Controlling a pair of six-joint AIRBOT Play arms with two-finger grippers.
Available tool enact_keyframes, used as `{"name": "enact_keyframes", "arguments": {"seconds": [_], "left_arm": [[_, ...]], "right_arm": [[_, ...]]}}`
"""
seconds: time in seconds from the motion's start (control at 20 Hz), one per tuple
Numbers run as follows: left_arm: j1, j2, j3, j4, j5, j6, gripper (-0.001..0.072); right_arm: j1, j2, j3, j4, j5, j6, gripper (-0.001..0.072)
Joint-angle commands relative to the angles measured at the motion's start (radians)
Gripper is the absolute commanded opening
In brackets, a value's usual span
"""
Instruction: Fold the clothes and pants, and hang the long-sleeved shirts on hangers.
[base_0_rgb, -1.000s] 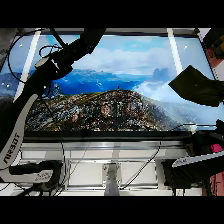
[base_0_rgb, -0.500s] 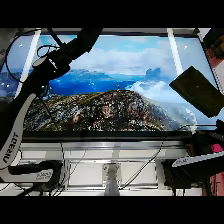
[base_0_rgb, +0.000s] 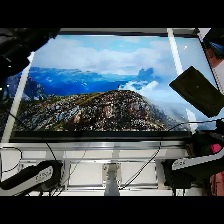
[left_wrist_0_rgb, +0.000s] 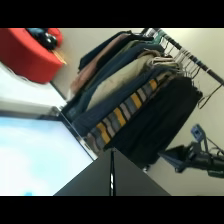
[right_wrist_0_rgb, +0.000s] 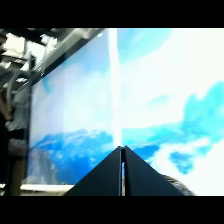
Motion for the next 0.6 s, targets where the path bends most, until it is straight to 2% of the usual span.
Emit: {"name": "enact_keyframes", "arguments": {"seconds": [0.0, 0.25, 0.55], "left_arm": [[0.051, 0.121, 0.001, 0.075, -0.013, -0.094, 0.0016], [0.061, 0.212, 0.001, 0.074, -0.013, -0.098, 0.0018], [0.061, 0.217, 0.001, 0.074, -0.013, -0.098, 0.0018]], "right_arm": [[0.077, 0.045, 0.003, 0.083, -0.006, 0.029, 0.003], [0.13, 0.097, 0.003, 0.101, -0.028, 0.028, 0.0031], [0.132, 0.102, 0.002, 0.092, -0.033, 0.028, 0.0031]]}}
